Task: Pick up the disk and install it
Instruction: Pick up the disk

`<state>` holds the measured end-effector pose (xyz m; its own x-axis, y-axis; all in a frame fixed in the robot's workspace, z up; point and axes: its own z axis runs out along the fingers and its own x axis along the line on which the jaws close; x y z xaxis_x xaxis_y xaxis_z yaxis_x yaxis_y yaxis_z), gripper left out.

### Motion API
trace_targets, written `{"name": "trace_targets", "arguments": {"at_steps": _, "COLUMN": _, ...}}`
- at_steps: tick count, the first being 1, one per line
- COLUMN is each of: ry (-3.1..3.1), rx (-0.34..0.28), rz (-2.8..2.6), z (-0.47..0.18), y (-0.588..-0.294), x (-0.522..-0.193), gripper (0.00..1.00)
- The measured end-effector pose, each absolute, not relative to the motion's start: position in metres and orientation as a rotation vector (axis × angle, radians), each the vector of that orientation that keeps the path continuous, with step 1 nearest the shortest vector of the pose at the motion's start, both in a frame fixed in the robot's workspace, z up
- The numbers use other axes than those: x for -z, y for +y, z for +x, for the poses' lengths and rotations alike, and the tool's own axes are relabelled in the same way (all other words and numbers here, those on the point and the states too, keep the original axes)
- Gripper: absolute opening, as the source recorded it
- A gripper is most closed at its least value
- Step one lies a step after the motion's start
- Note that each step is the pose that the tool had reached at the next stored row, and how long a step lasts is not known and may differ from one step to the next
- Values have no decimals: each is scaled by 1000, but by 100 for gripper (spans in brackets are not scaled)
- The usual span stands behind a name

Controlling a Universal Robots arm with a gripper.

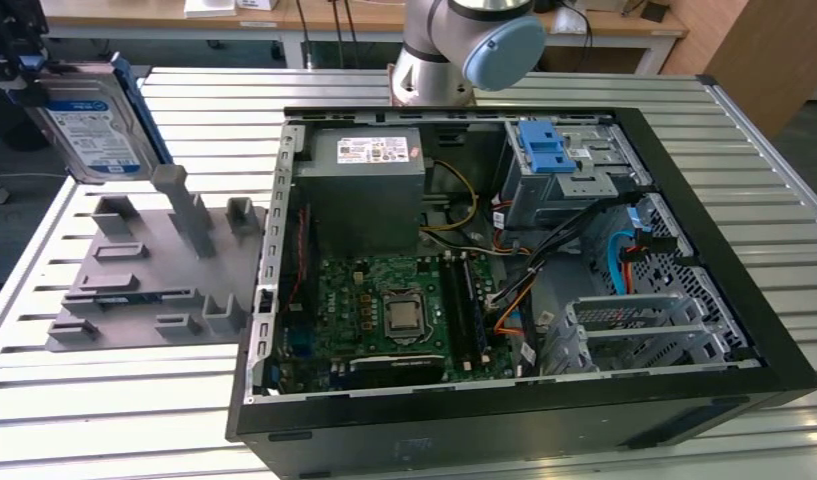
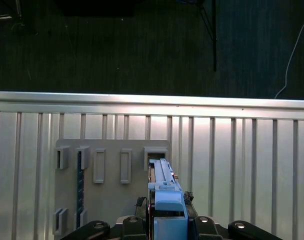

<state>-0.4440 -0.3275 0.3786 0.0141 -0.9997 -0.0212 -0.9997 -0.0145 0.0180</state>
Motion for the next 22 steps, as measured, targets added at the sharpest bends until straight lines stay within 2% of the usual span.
{"name": "trace_targets", "arguments": {"at_steps": 22, "ry": 2204, "rx": -44, "rz": -2236, "z": -444, "y": -327, "x": -387, "gripper": 36}}
